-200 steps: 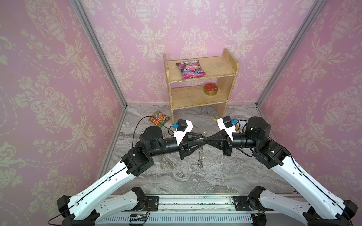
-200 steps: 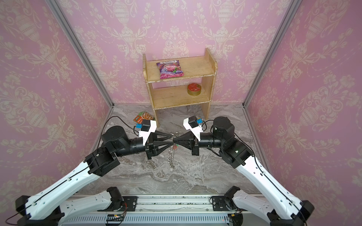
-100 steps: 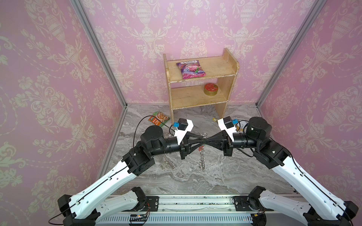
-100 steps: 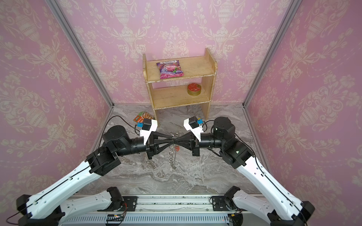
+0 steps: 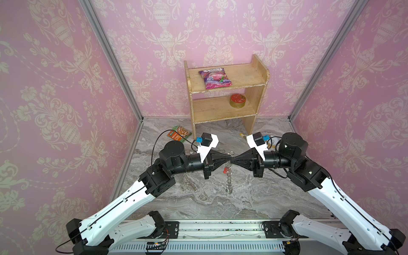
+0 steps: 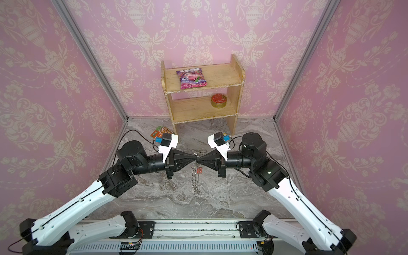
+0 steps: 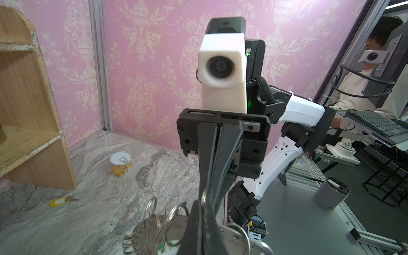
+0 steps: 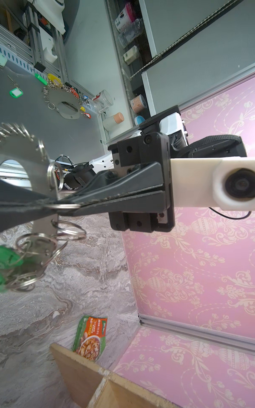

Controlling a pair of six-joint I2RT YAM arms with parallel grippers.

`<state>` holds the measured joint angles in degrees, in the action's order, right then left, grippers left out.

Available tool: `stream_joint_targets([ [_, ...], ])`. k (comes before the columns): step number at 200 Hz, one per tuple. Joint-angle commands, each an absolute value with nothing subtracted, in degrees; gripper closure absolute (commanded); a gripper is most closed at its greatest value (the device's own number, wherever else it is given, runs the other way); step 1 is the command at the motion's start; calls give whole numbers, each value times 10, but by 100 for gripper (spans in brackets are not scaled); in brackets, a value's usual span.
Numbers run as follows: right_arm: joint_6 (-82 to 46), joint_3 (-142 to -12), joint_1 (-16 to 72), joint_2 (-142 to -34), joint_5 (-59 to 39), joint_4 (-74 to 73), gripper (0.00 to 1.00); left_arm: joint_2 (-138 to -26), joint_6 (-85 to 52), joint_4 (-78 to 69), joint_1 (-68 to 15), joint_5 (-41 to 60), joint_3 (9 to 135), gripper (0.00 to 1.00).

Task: Put the keys on the keyring

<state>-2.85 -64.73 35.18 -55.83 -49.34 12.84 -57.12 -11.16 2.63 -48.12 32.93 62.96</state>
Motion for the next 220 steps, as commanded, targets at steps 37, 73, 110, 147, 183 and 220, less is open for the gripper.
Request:
stream_joint_targets([
  [37,95,-739,354,-537,-426,312,73,-580,28,214,-482,325,729,100],
  [73,96,-755,354,-549,-457,326,73,-606,89,296,-484,321,788,100],
  [110,78,-747,355,-553,-477,288,80,-622,112,323,-487,321,816,100],
  [147,69,-750,355,-568,-500,275,82,-629,117,329,-491,324,826,100],
  [183,67,-746,359,-584,-503,271,82,-630,116,324,-494,326,826,100],
  [220,68,-746,360,-592,-505,271,83,-631,119,324,-495,325,827,100],
])
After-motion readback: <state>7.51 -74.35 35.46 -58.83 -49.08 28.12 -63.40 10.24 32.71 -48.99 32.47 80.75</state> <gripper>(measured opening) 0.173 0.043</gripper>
